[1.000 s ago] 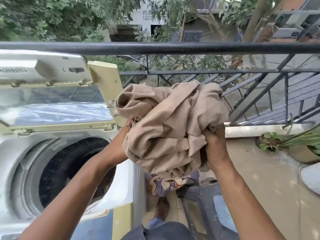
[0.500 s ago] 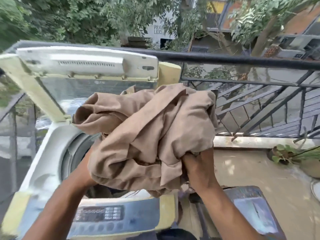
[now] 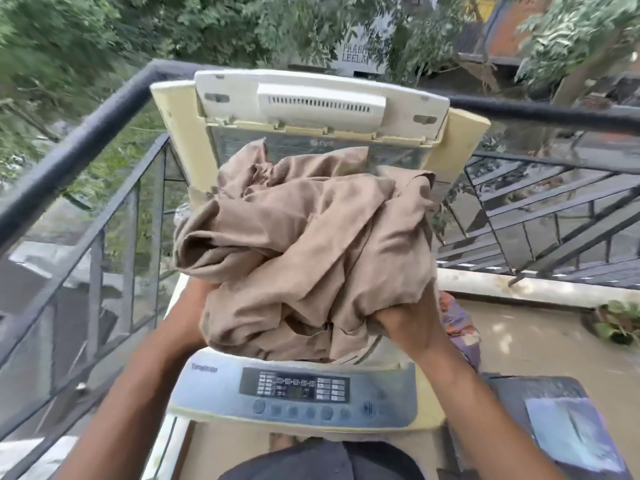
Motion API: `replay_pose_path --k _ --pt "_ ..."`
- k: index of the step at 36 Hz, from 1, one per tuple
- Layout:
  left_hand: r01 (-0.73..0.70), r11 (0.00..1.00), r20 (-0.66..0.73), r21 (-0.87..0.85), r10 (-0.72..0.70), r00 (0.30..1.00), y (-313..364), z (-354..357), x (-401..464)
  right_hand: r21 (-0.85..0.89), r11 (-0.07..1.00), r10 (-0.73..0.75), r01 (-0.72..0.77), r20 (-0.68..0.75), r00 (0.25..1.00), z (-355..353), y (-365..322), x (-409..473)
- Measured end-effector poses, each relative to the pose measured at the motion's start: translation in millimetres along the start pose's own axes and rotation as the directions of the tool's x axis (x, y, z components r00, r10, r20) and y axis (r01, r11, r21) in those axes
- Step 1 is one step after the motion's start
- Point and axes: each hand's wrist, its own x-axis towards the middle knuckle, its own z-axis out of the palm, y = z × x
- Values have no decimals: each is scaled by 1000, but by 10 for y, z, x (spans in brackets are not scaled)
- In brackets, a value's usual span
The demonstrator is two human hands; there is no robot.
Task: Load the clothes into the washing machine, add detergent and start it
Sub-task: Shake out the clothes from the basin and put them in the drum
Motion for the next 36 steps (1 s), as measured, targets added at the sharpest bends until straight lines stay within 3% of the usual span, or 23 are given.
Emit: replay_pose_path --k 1,2,3,5,6,8,9,10,12,17,22,26,29,31,33,36 --pt "-42 987 4 158 42 999 -7 -39 93 -26 1000 5 -5 -15 1000 4 15 23" --pt "-236 931 -72 280 265 961 -164 -97 229 -32 999 -4 4 -9 1000 8 30 43" --pt "-520 810 -63 269 554 830 -317 -114 361 -67 997 -31 30 -12 999 35 -3 66" --pt "-844 456 89 283 863 497 -656 -230 677 -109 988 -109 107 -9 994 114 -25 124" --pt "-897 349 162 272 902 400 -779 -254 822 -117 979 -168 165 -14 986 147 -18 141" --pt "-960 232 238 155 935 264 -756 -216 957 -149 959 -242 241 9 970 201 29 189" --pt "-966 247 210 74 943 257 -664 -178 936 -189 944 -269 269 28 963 220 55 209" --pt "-954 299 156 -4 943 295 -624 -108 965 -242 926 -290 291 40 956 239 101 226" --pt "-901 414 179 -129 904 389 -585 22 1063 -339 889 -298 307 80 951 256 247 254" --pt "-831 554 323 -40 794 514 -574 280 1509 -453 856 -185 250 184 965 391 509 416" --pt "-872 489 303 2 831 467 -630 371 1754 -526 821 -145 224 188 971 524 805 554" --pt "-876 460 361 143 800 480 -794 422 1966 -686 632 -234 361 275 932 582 1100 589" --pt "-827 411 468 384 686 558 -1045 422 2164 -843 391 54 368 421 906 658 1409 562" --pt "-715 376 510 590 513 691 -1150 445 2224 -904 232 331 359 420 845 720 1579 557" --pt "-592 415 438 691 411 799 -1147 482 2231 -937 166 556 307 346 756 750 1690 576" --pt "-542 465 348 700 441 828 -956 522 2170 -945 84 729 315 274 628 786 1630 638"
